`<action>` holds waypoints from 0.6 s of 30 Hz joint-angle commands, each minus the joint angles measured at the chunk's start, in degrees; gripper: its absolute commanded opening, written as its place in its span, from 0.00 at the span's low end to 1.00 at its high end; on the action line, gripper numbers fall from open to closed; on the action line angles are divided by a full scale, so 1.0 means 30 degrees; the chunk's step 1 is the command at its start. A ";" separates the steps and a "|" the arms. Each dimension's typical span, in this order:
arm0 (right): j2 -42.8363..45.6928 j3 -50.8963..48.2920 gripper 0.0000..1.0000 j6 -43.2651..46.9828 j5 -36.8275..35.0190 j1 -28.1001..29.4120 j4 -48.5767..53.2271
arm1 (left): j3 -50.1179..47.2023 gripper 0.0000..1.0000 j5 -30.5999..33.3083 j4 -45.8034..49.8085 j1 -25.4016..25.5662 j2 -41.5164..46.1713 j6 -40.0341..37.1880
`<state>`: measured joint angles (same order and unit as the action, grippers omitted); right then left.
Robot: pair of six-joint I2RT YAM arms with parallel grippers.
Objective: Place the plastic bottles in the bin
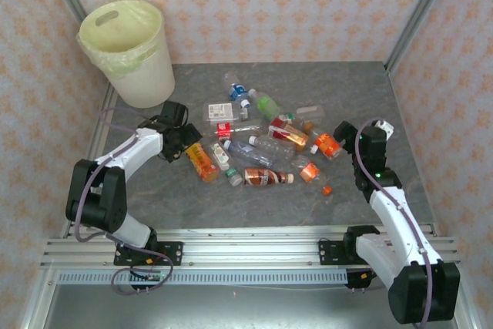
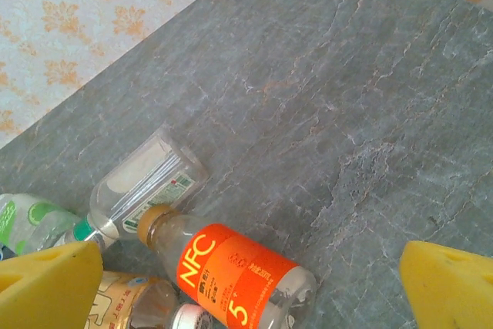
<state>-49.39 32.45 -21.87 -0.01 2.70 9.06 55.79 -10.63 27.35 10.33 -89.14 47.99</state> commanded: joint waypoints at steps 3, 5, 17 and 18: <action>-0.0003 0.0259 0.99 0.0068 0.0002 -0.0021 0.0433 | -0.0413 0.81 -0.0701 -0.1442 0.0529 -0.0509 -0.0031; -0.0054 0.0285 0.99 0.0068 0.0082 -0.0020 0.0466 | -0.0671 0.81 -0.0419 -0.1754 0.0537 -0.0700 0.0022; 0.0046 0.0713 0.99 0.0507 0.0719 -0.0021 0.1691 | -0.1518 0.75 0.0232 -0.2735 0.0455 -0.1814 -0.0699; 0.0027 0.0698 0.99 0.0523 0.0748 -0.0021 0.1714 | -0.1587 0.75 0.0230 -0.2807 0.0424 -0.2001 -0.0766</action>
<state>-49.43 32.75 -21.21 1.58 2.70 12.38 51.99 -11.57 19.70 11.90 -93.76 47.40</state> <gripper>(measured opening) 0.993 0.752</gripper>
